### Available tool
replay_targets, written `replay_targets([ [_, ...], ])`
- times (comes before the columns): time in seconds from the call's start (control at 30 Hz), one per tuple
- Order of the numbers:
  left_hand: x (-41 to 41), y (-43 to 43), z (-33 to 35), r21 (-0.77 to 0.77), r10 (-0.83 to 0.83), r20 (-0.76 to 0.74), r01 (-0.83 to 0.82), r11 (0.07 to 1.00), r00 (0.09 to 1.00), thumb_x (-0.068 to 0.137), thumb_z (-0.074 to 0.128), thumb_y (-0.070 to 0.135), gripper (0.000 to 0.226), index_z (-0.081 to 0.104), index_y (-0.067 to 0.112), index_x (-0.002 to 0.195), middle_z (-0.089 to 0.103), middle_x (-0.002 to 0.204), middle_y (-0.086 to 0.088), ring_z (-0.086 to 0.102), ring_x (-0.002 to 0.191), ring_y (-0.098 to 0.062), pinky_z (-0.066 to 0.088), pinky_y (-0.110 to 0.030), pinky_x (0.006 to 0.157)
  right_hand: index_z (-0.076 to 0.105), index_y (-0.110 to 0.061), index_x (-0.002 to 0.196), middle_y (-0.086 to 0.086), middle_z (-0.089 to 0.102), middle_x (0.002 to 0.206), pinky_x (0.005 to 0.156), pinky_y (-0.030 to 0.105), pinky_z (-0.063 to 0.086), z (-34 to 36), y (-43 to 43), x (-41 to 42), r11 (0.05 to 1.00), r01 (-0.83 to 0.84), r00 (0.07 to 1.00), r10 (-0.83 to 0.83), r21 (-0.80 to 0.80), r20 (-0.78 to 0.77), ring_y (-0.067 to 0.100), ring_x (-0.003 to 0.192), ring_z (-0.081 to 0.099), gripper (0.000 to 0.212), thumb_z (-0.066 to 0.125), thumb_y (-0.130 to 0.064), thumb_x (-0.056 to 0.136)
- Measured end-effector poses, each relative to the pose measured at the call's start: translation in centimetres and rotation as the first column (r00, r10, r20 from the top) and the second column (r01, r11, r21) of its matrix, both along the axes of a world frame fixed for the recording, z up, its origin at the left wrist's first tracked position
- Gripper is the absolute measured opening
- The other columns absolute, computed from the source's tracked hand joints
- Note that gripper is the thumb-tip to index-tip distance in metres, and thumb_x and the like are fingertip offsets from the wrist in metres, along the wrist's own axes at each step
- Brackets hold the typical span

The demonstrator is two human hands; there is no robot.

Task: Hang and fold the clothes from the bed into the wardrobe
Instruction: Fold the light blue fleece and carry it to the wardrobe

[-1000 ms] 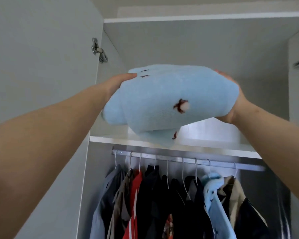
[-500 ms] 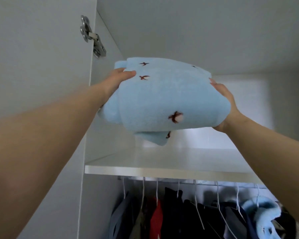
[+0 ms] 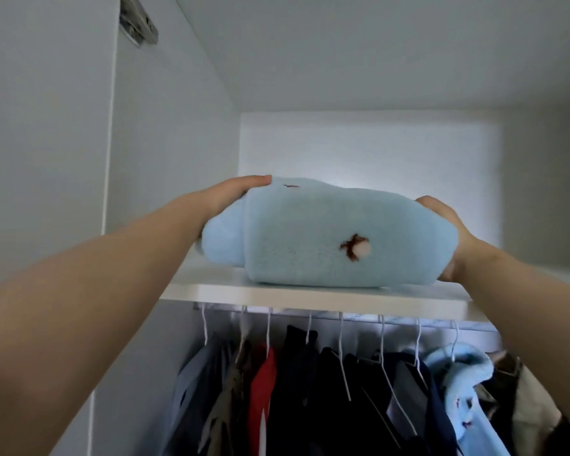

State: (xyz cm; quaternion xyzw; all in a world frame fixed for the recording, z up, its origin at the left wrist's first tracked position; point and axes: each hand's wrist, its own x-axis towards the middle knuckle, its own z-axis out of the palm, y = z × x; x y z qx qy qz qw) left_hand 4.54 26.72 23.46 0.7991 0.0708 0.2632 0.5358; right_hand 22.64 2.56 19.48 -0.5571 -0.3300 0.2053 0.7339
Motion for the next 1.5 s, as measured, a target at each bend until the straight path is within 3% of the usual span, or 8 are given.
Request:
replay_targets([
  [0.17,1.0,-1.2,-1.2,0.086,0.148,-0.101,-0.139,0.987,0.984,0.092,0.048,0.04,0.029,0.071,0.024,0.09,0.071,0.092,0.005,0.066,0.08,-0.01,0.045,-0.032,0.09,0.064,-0.017,0.081,0.005,0.068,0.061,0.065,0.029,0.051,-0.2,-1.4,0.6,0.998,0.028,0.999,-0.025,-0.061,0.043,0.023,0.059,0.064,0.026,0.042,-0.028,0.09],
  [0.33,0.2,-4.3,-0.9,0.643,0.654,-0.163,-0.423,0.638,0.739,0.095,0.046,0.033,0.049,0.034,0.018,0.14,0.044,0.14,-0.009,0.047,0.119,-0.026,0.033,-0.033,0.097,0.066,-0.018,0.09,0.002,0.068,0.075,0.073,0.031,0.045,-0.7,-2.1,0.7,0.988,0.1,0.992,-0.09,-0.116,0.091,0.022,0.07,0.064,0.022,0.049,-0.033,0.088],
  [0.47,-0.2,-8.0,1.1,0.517,0.52,0.346,-0.621,0.589,0.781,0.088,0.05,0.02,0.04,0.054,0.027,0.127,0.051,0.135,0.001,0.046,0.122,-0.018,0.031,-0.023,0.092,0.061,-0.029,0.097,-0.005,0.063,0.077,0.061,0.03,0.04,0.5,-3.0,0.9,0.978,0.206,0.962,-0.204,0.006,0.184,0.019,0.073,0.057,0.023,0.055,-0.047,0.084],
  [0.53,0.3,-10.5,0.5,0.606,0.385,0.329,-0.505,0.614,0.862,0.092,0.044,0.027,0.029,0.064,0.03,0.113,0.057,0.127,0.008,0.047,0.115,-0.01,0.028,-0.019,0.088,0.064,-0.026,0.08,-0.003,0.065,0.069,0.061,0.03,0.042,0.7,-2.8,0.1,0.99,0.141,0.956,-0.128,-0.03,0.264,0.018,0.064,0.059,0.019,0.058,-0.044,0.083],
  [0.67,1.7,-11.5,-2.7,0.826,0.482,0.166,-0.389,0.409,0.86,0.095,0.027,0.045,0.037,0.058,0.035,0.114,0.061,0.119,0.01,0.053,0.11,-0.017,0.037,-0.03,0.081,0.062,-0.023,0.083,0.005,0.065,0.092,0.077,0.035,0.046,-0.2,-1.2,-1.5,0.979,0.185,0.916,-0.14,-0.088,0.376,0.024,0.082,0.06,0.018,0.054,-0.038,0.089],
  [0.83,0.8,-9.3,-3.9,0.827,0.562,0.295,-0.501,0.255,0.773,0.096,0.026,0.035,0.037,0.059,0.025,0.109,0.065,0.105,0.003,0.057,0.095,-0.022,0.031,-0.031,0.071,0.057,-0.028,0.08,0.002,0.06,0.106,0.094,0.039,0.045,-0.5,1.2,-2.6,0.964,0.252,0.859,-0.182,-0.084,0.479,0.024,0.1,0.056,0.018,0.048,-0.037,0.093],
  [1.07,-1.6,-5.1,-4.9,0.799,0.649,0.281,-0.547,0.25,0.707,0.098,0.028,0.039,0.039,0.052,0.03,0.127,0.06,0.123,-0.002,0.053,0.109,-0.027,0.036,-0.036,0.088,0.054,-0.024,0.125,0.004,0.052,0.126,0.102,0.04,0.039,-1.0,6.7,-4.3,0.958,0.26,0.802,-0.144,-0.123,0.579,0.024,0.115,0.049,0.036,0.041,-0.041,0.095],
  [1.5,-2.4,0.3,-6.2,0.731,0.761,0.33,-0.662,0.168,0.558,0.095,0.029,0.036,0.038,0.055,0.027,0.121,0.062,0.116,-0.005,0.05,0.108,-0.027,0.033,-0.039,0.089,0.042,-0.015,0.138,0.008,0.042,0.142,0.1,0.029,0.03,0.3,13.3,-5.7,0.9,0.3,0.71,0.012,-0.318,0.704,0.026,0.128,0.04,0.047,0.038,-0.039,0.098],
])
